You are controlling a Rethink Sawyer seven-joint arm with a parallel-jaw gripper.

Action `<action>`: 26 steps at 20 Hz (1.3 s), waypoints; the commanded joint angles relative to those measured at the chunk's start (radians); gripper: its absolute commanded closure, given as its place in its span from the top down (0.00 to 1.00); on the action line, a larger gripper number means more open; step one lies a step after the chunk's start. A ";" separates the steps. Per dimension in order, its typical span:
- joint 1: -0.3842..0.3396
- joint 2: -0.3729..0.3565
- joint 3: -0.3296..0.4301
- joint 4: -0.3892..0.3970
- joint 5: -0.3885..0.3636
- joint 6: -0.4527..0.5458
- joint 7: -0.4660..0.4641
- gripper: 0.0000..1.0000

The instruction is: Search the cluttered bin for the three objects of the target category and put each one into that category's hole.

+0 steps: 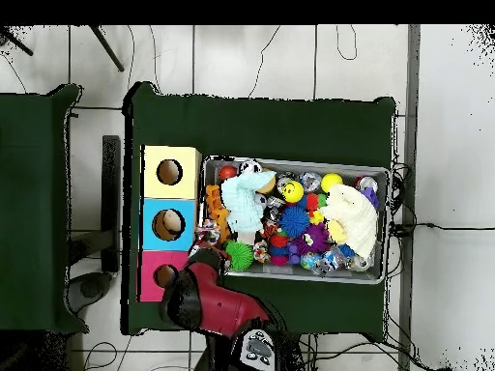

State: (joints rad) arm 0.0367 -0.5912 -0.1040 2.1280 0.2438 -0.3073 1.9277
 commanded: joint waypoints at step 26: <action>-0.015 0.085 0.148 -0.073 0.027 -0.152 0.289 0.00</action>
State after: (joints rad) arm 0.0378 -0.5701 -0.0841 2.1283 0.2605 -0.3977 1.9283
